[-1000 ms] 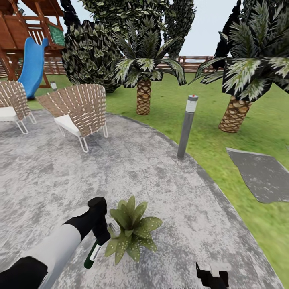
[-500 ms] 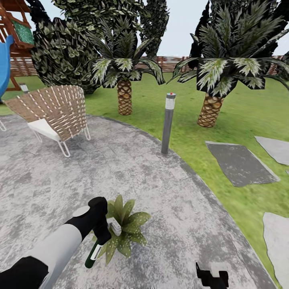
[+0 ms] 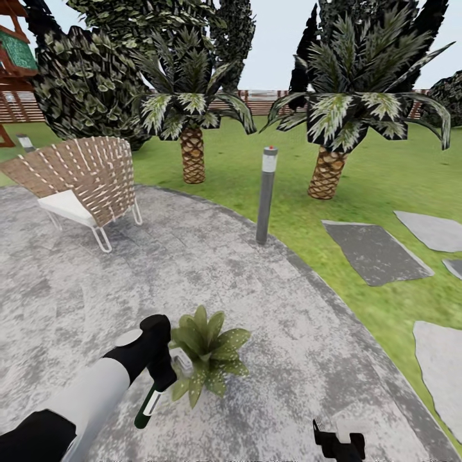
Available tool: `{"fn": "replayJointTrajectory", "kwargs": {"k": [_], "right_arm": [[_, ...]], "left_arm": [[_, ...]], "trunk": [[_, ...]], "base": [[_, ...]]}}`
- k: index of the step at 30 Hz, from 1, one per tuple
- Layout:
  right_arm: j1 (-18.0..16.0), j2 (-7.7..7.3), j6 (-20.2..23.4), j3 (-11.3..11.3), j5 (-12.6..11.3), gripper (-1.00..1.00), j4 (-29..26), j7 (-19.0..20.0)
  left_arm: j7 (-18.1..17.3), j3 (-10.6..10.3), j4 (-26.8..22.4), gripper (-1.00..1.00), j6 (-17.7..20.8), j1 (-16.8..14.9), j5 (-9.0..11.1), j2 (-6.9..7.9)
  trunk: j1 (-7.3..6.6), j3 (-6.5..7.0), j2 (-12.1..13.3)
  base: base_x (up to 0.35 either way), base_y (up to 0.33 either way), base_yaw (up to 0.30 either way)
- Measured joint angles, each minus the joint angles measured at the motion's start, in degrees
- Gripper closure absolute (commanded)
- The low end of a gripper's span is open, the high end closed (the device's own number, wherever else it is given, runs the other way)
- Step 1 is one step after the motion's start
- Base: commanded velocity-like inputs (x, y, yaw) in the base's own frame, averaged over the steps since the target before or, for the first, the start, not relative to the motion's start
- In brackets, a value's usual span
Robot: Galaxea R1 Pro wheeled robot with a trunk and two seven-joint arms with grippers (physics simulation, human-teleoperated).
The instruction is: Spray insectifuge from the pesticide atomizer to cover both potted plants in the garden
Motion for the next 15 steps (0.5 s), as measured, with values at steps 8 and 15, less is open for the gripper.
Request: {"fn": "replayJointTrajectory", "kwargs": {"k": [8, 15], "right_arm": [[0.0, 0.01, 0.0, 0.0, 0.0, -1.0, 0.0, 0.0], [0.0, 0.01, 0.0, 0.0, 0.0, -1.0, 0.0, 0.0]], "left_arm": [[0.0, -0.1, 0.1, 1.0, 0.0, 0.6, 0.1, -0.24], [0.1, 4.6, -0.2, 1.0, -0.2, 4.4, 0.0, 0.91]], "trunk": [[-0.01, 0.0, 0.0], [-0.01, 0.0, 0.0]], "base": [[0.052, 0.169, 0.0], [0.002, 0.003, 0.0]]}}
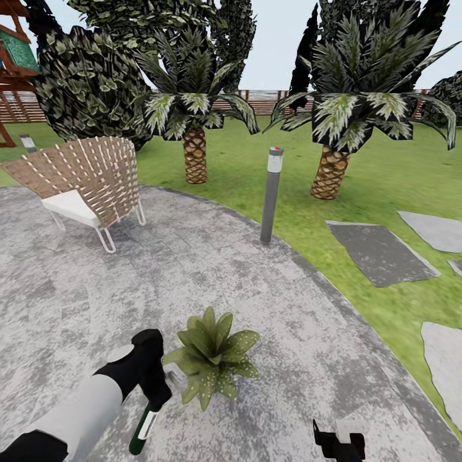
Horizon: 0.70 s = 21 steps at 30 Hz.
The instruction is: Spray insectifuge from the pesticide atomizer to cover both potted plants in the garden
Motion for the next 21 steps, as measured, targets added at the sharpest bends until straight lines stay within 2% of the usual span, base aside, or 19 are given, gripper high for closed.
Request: {"fn": "replayJointTrajectory", "kwargs": {"k": [1, 2, 3, 11, 17, 21], "right_arm": [[0.0, 0.01, 0.0, 0.0, 0.0, -1.0, 0.0, 0.0], [0.0, 0.17, 0.1, 0.1, 0.0, -1.0, -0.1, 0.1], [0.0, 0.24, 0.1, 0.1, 0.0, -1.0, -0.1, 0.1], [0.0, 0.25, 0.1, -0.1, -0.1, -1.0, -0.2, 0.2], [-0.1, 0.03, 0.1, 0.0, 0.0, -1.0, -0.5, 0.2], [-0.1, 0.01, 0.0, 0.2, 0.0, -1.0, -0.6, 0.2]], "left_arm": [[0.3, 1.5, -0.1, 1.0, 0.0, 0.0, -0.1, 0.03], [2.7, 3.5, 0.0, 1.0, -0.2, -0.1, -0.6, -0.08], [3.1, 3.7, 0.0, 1.0, 0.0, 0.0, -0.6, -0.06], [3.7, 3.8, -0.3, 1.0, -0.1, -0.1, -0.6, 0.73], [4.5, 3.6, -0.7, 1.0, -0.3, -0.8, -0.6, -0.24], [4.5, 3.3, -0.7, 1.0, -0.4, -0.4, -0.6, -0.09]], "trunk": [[0.0, 0.0, 0.0], [0.0, 0.0, 0.0], [0.0, 0.0, 0.0], [0.0, 0.0, 0.0], [0.0, 0.0, 0.0], [0.0, 0.0, 0.0]], "base": [[0.0, 0.0, 0.0], [0.0, 0.0, 0.0], [0.0, 0.0, 0.0], [0.0, 0.0, 0.0], [0.0, 0.0, 0.0], [0.0, 0.0, 0.0]]}}
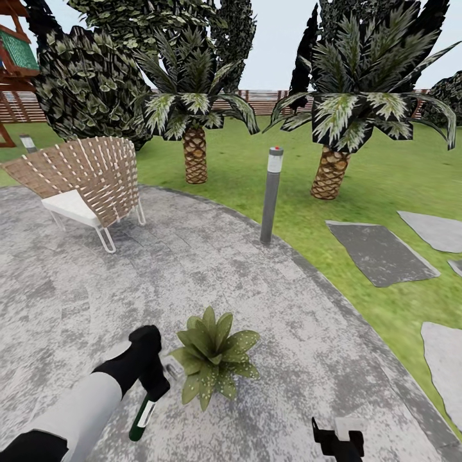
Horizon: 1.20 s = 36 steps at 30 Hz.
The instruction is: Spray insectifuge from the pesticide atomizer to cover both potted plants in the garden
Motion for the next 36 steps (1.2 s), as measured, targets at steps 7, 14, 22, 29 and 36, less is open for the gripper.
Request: {"fn": "replayJointTrajectory", "kwargs": {"k": [7, 14, 22, 29, 36], "right_arm": [[0.0, -0.33, 0.0, 0.0, 0.1, -1.0, 0.4, 0.0], [0.0, -0.31, 0.0, 0.0, 0.1, -1.0, 0.4, -0.1], [0.0, -0.26, 0.0, -0.1, 0.1, -1.0, 0.4, -0.2], [0.1, -0.26, 0.0, -0.1, 0.1, -1.0, 0.4, -0.2], [0.0, -0.26, 0.0, -0.1, 0.1, -1.0, 0.5, -0.2]], "left_arm": [[0.0, 0.2, 0.8, 1.0, -0.2, 0.8, 0.0, 1.01], [0.0, 0.5, 0.0, 1.0, 0.1, 0.7, 0.1, 0.32], [0.1, 0.8, 0.3, 1.0, 0.3, 1.0, 0.0, 1.2], [0.6, 0.9, 0.2, 1.0, 0.5, 1.0, 0.0, 0.63], [0.7, 0.6, 0.1, 1.0, 0.3, 1.0, 0.1, 0.33]], "trunk": [[0.0, 0.0, 0.0], [0.0, 0.0, 0.0], [0.0, 0.0, 0.0], [-0.02, 0.0, 0.0], [0.0, 0.0, 0.0]], "base": [[0.0, 0.0, 0.0], [0.0, 0.0, 0.0], [0.0, 0.114, -0.061], [0.088, 0.291, -0.283], [0.107, 0.087, -0.175]]}}
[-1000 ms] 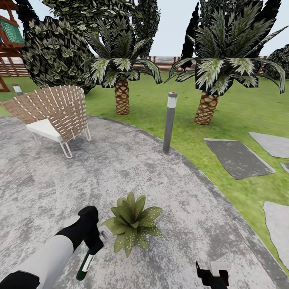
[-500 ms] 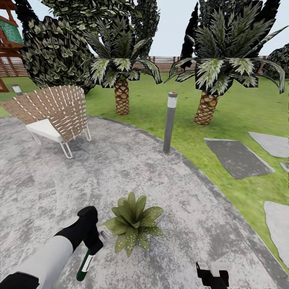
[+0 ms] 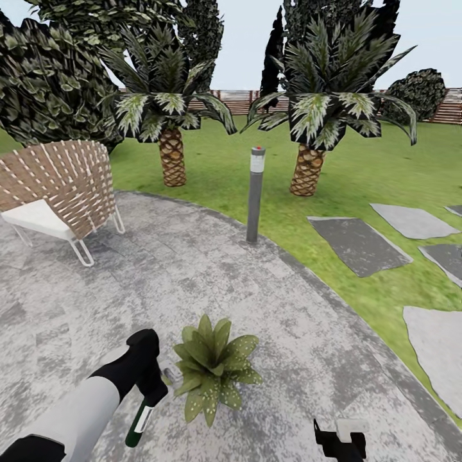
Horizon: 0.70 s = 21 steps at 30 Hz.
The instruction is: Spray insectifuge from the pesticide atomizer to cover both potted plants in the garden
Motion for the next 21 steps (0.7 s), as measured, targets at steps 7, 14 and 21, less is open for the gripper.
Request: {"fn": "replayJointTrajectory", "kwargs": {"k": [7, 14, 21], "right_arm": [[0.0, 0.0, 0.0, 0.0, 0.0, -1.0, 0.0, 0.0], [0.0, 0.0, 0.0, 0.0, 0.0, -1.0, 0.1, 0.0], [0.0, 0.0, 0.0, 0.0, 0.0, -1.0, 0.1, 0.0]], "left_arm": [[-0.2, -0.5, 0.3, 1.0, -0.4, -0.1, -0.1, -1.15], [-0.3, -0.5, 1.0, 1.0, -0.6, 0.7, -0.1, 1.82], [-0.2, -0.7, 1.1, 1.0, -0.5, 1.0, 0.1, 0.47]], "trunk": [[0.0, 0.0, 0.0], [0.0, 0.0, 0.0], [0.0, 0.0, 0.0]], "base": [[0.002, 0.001, -0.005], [0.0, 0.0, 0.0], [0.0, 0.0, 0.0]]}}
